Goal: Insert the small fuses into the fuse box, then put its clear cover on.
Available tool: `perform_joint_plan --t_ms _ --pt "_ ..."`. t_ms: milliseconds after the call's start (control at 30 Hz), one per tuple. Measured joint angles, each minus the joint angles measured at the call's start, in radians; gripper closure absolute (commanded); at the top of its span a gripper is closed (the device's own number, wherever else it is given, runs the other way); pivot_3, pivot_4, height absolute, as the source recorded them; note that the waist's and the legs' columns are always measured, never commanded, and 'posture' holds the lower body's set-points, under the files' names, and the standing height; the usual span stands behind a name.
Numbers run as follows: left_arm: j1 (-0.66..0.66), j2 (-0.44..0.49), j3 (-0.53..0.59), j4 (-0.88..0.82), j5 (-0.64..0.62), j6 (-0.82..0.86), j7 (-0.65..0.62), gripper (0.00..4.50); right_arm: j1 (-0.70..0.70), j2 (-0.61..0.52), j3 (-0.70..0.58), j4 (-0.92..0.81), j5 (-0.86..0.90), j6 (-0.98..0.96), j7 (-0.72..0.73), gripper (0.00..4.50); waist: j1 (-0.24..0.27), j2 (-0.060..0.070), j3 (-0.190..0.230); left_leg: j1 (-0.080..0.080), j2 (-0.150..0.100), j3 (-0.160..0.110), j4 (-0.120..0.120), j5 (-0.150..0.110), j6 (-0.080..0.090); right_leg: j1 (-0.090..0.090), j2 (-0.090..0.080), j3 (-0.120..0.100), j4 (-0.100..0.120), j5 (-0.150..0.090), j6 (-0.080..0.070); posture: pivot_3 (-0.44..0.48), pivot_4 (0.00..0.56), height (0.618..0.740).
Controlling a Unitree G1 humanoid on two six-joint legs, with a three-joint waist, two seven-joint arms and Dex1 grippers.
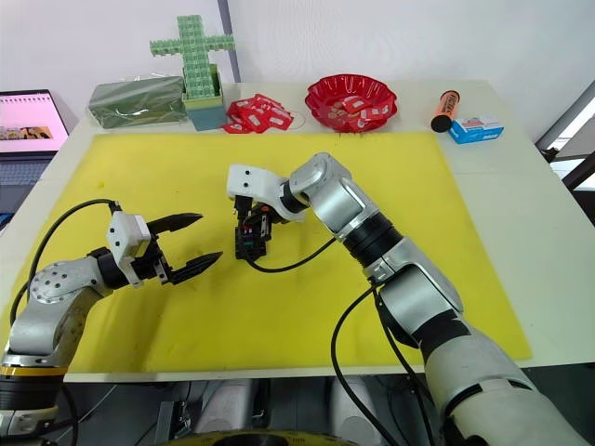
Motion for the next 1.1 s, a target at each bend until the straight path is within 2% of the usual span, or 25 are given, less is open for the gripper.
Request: perform_joint_plan --t_ms 300,400,500,800,1100 --pt "-0.005 0.007 0.000 0.000 0.000 0.000 -0.002 0.00 0.000 -0.011 -0.005 -0.025 0.022 0.067 0.021 4.48 0.001 0.000 0.000 0.000 0.000 0.000 0.000 0.000 0.000 0.000 0.000 0.000 0.000 0.000 0.000 0.000 0.150 0.740" --pt "-0.013 0.008 0.000 0.000 0.000 0.000 -0.002 0.00 0.000 -0.013 -0.006 -0.031 0.031 0.078 0.027 3.85 0.000 0.000 0.000 0.000 0.000 0.000 0.000 0.000 0.000 0.000 0.000 0.000 0.000 0.000 0.000 0.000 0.150 0.740" --pt "-0.013 0.009 0.000 0.000 0.000 0.000 -0.003 0.00 0.000 -0.016 -0.006 -0.039 0.038 0.085 0.029 2.84 -0.001 0.000 0.000 0.000 0.000 0.000 0.000 0.000 0.000 0.000 0.000 0.000 0.000 0.000 0.000 0.000 0.150 0.740" --pt "-0.013 0.010 0.000 0.000 0.000 0.003 -0.003 0.00 0.000 -0.023 -0.001 -0.052 0.033 0.073 0.024 2.84 -0.001 0.000 0.000 0.000 0.000 0.000 0.000 0.000 0.000 0.000 0.000 0.000 0.000 0.000 0.000 0.000 0.150 0.740" --pt "-0.020 0.010 -0.003 -0.010 0.000 0.007 -0.002 0.00 0.000 -0.043 0.043 -0.052 -0.021 -0.019 0.016 2.84 -0.001 0.000 0.000 0.000 0.000 0.000 0.000 0.000 0.000 0.000 0.000 0.000 0.000 0.000 0.000 0.000 0.150 0.740"
